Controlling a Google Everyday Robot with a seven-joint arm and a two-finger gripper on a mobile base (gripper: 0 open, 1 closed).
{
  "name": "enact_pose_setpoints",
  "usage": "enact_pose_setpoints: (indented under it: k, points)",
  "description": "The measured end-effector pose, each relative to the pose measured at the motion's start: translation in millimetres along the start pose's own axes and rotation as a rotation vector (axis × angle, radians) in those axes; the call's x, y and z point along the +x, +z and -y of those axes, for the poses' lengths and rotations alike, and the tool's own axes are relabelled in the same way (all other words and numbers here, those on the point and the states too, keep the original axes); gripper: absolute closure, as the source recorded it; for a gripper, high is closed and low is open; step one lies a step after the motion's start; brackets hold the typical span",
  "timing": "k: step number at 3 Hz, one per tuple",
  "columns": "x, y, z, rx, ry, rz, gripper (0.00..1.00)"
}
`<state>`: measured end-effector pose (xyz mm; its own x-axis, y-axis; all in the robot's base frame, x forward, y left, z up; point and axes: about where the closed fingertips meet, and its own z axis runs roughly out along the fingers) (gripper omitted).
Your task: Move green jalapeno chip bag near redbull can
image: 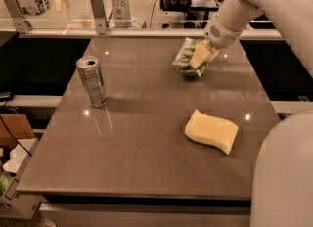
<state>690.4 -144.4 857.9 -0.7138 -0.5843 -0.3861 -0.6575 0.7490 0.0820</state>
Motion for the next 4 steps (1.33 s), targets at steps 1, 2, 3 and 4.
enact_pose_setpoints:
  k: [1,2,3,4]
  points:
    - [-0.3,-9.7,-46.8,-0.089,-0.128,0.011,1.00]
    - [-1.6,-15.1,-99.1,-0.165,-0.268,0.013,1.00]
    - [1.3,-14.5,-145.2,-0.210,-0.387,0.013,1.00]
    - [-1.7,-3.3,-174.5,-0.242,-0.458,0.003,1.00]
